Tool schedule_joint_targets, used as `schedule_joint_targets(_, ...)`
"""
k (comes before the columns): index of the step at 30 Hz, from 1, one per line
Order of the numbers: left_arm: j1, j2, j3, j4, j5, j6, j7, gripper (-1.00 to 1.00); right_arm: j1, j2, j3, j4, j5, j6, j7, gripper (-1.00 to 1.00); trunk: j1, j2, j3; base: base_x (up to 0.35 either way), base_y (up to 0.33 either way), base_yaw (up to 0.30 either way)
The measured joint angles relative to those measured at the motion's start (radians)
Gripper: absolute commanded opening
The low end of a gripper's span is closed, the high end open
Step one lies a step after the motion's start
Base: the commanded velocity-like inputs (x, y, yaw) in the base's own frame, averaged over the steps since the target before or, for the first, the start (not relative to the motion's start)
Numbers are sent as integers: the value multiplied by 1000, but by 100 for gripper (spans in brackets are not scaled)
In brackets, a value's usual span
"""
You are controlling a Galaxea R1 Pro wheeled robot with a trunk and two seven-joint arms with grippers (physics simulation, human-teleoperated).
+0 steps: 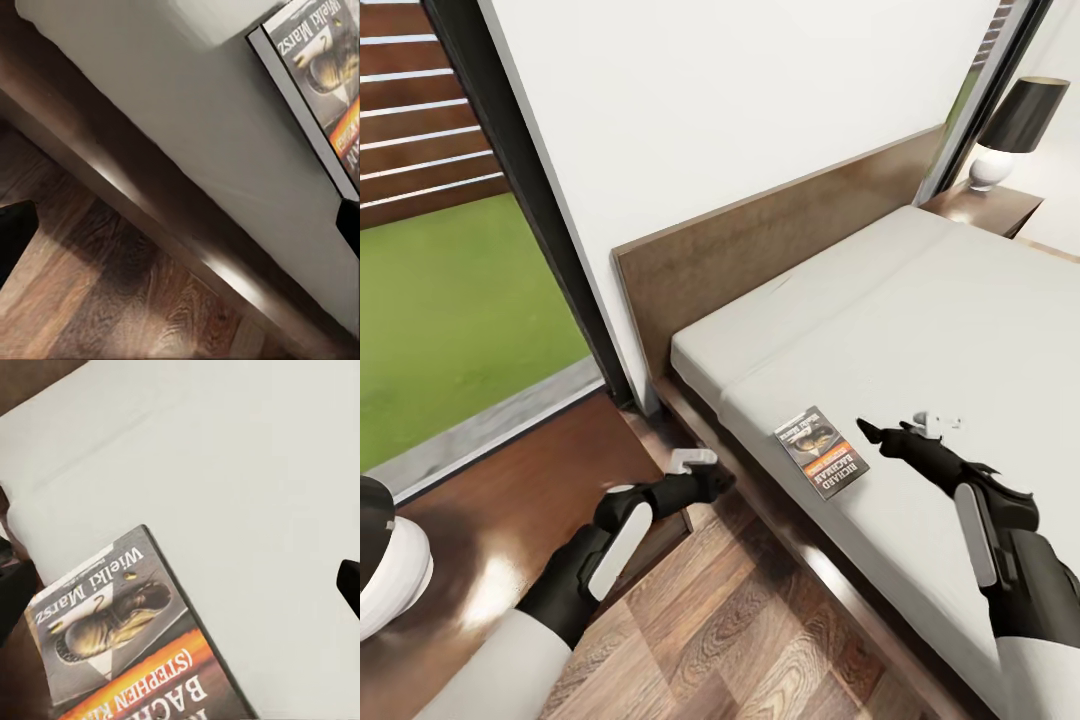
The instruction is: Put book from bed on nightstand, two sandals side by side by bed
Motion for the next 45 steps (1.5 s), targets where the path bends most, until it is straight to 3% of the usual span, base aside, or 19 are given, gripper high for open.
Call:
schedule_joint_targets(4,0,0,-31,9,22,-17,-1,100,3,-4,11,-1,1,-5,52,100,0,0,0,0,0,0)
schedule_joint_targets(6,0,-1,-41,21,53,-22,-2,100,4,-3,21,0,0,-7,66,100,0,0,0,0,0,0)
schedule_joint_targets(9,0,-3,-60,47,85,-27,-14,100,4,1,59,1,0,-12,75,100,0,0,0,0,0,0)
schedule_joint_targets(10,0,-5,-66,56,93,-30,-46,100,4,1,87,3,0,-17,77,100,0,0,0,0,0,0)
schedule_joint_targets(16,0,-7,-72,54,97,-66,-120,100,4,3,111,7,0,-26,78,100,0,0,0,0,0,0)
schedule_joint_targets(22,0,-9,-74,45,97,-75,-129,100,4,6,125,10,-1,-26,78,100,0,0,0,0,0,0)
schedule_joint_targets(24,0,-12,-74,38,94,-107,-161,100,5,7,145,14,-1,-27,78,100,0,0,0,0,0,0)
schedule_joint_targets(25,0,-11,-74,37,89,-153,-209,100,6,7,157,18,-1,-26,77,100,0,0,0,0,0,0)
schedule_joint_targets(28,0,-11,-73,42,86,-180,-246,100,7,7,172,20,-1,-26,77,100,0,0,0,0,0,0)
schedule_joint_targets(34,0,-11,-73,44,83,-195,-274,100,7,7,189,21,-1,-26,78,100,0,0,0,0,0,0)
schedule_joint_targets(38,0,-9,-74,48,83,-300,-282,100,8,6,193,22,0,-25,78,100,0,0,0,0,0,0)
schedule_joint_targets(45,0,1,-74,79,89,-333,-301,100,8,6,193,24,0,-25,76,100,0,0,0,0,0,0)
